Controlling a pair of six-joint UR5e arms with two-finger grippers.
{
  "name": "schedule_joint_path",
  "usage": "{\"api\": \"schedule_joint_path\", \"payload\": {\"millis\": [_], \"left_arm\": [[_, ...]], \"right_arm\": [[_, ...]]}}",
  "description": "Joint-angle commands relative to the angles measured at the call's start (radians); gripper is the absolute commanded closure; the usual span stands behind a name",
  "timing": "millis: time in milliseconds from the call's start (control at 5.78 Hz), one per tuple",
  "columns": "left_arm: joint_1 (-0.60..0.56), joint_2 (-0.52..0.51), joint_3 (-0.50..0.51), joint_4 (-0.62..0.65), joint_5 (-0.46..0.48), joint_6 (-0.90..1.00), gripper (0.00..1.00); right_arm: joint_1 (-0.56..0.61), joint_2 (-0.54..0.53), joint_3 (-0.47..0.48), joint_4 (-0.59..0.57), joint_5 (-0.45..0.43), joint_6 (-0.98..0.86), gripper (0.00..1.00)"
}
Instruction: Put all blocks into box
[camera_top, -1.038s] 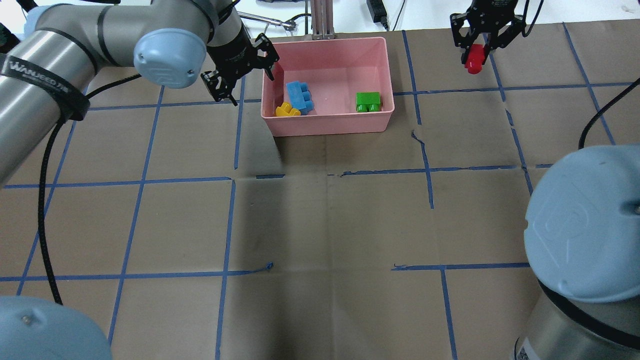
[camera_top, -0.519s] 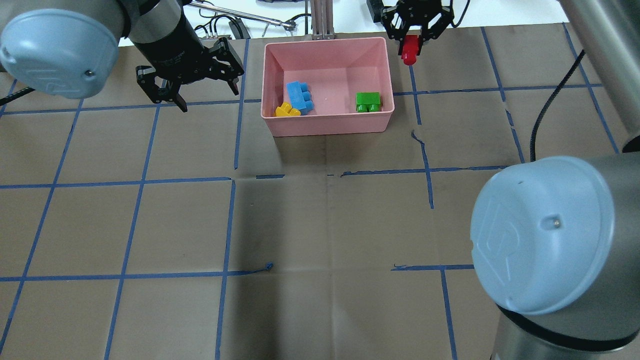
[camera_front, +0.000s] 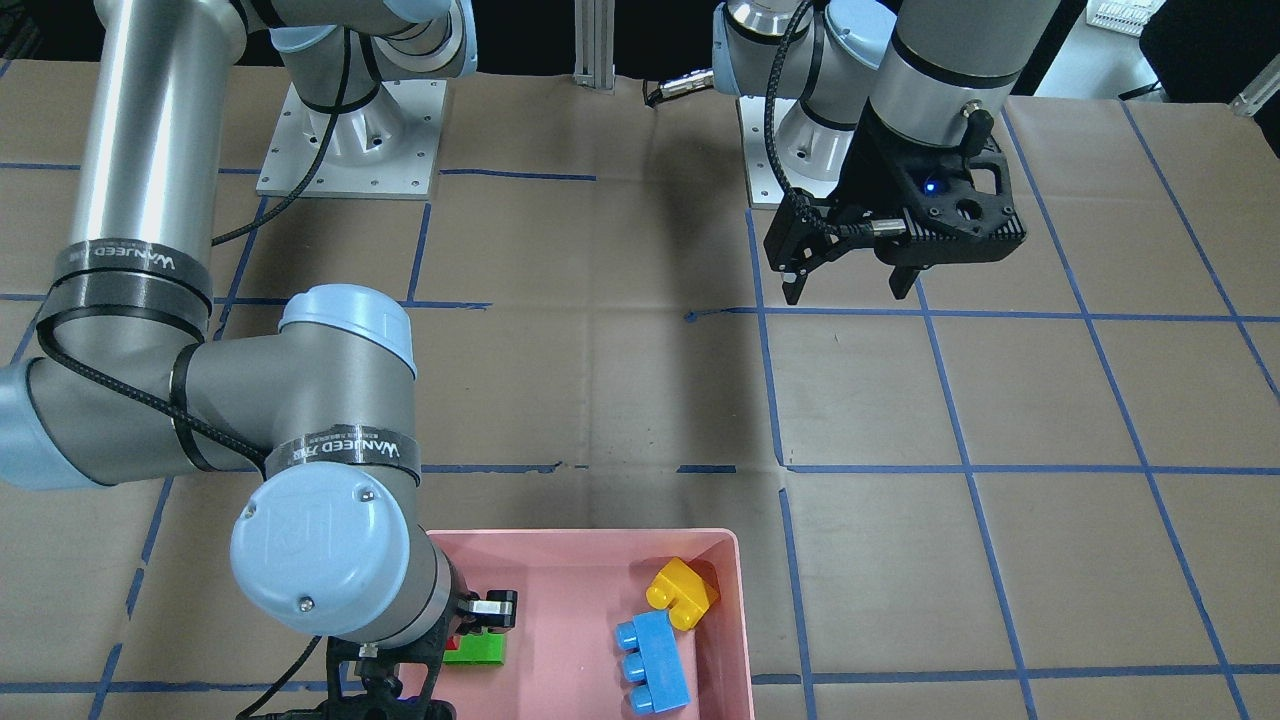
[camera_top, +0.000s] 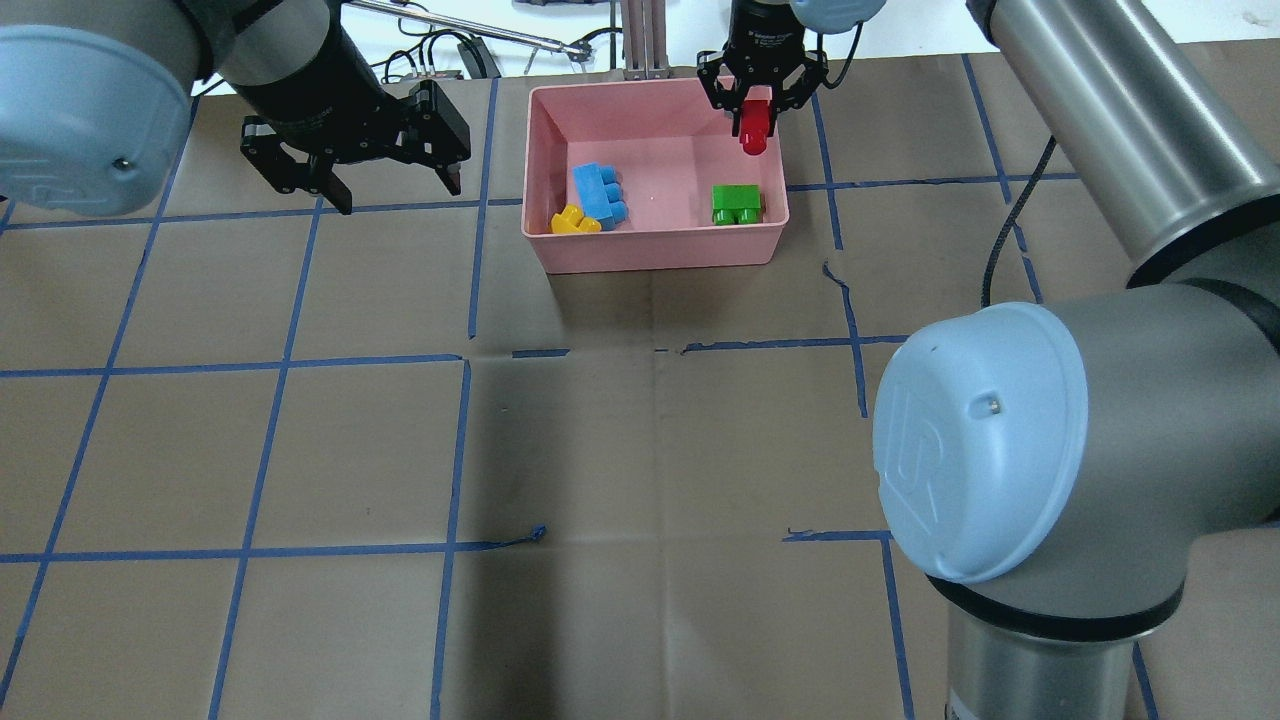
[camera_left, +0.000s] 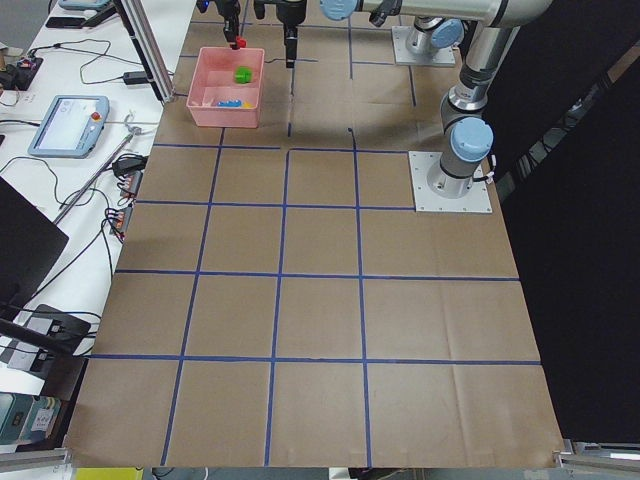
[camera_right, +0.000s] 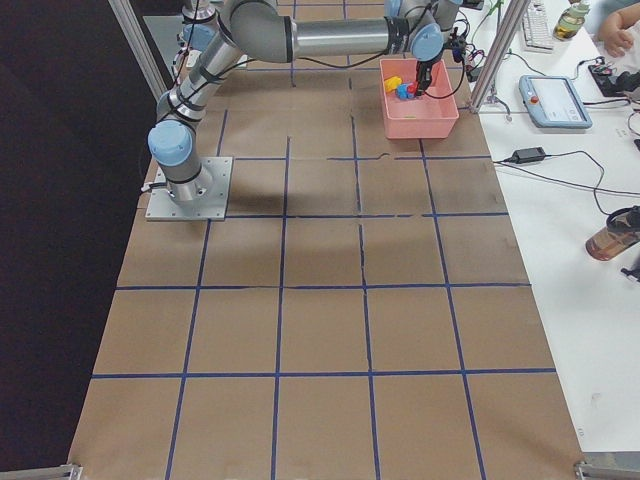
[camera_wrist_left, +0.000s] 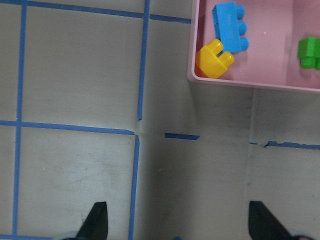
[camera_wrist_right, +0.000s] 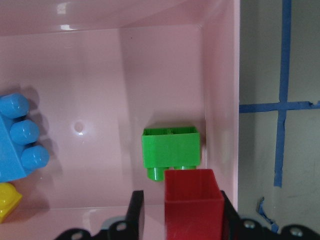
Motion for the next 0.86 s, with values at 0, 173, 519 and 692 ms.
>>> {"api": "schedule_joint_path", "payload": {"millis": [0,173,519,692], "left_arm": [[-0.003,-0.003,0.011,-0.035,0.038,0.003,0.0],[-0.002,0.027,0.011,-0.041,0.039,-0.005,0.0],[0.0,0.033,0.014,-0.04,0.045,-0.005,0.0],[0.0,0.044,0.014,-0.04,0.047,-0.003,0.0]], "right_arm": [[0.0,0.008,0.02,-0.007,0.002,0.003,0.01],[0.002,0.006,0.019,-0.007,0.004,0.005,0.01],[0.029,0.022,0.019,-0.01,0.036,-0.026,0.0],[0.064,0.052,0.019,-0.067,0.034,-0.083,0.0]]}}
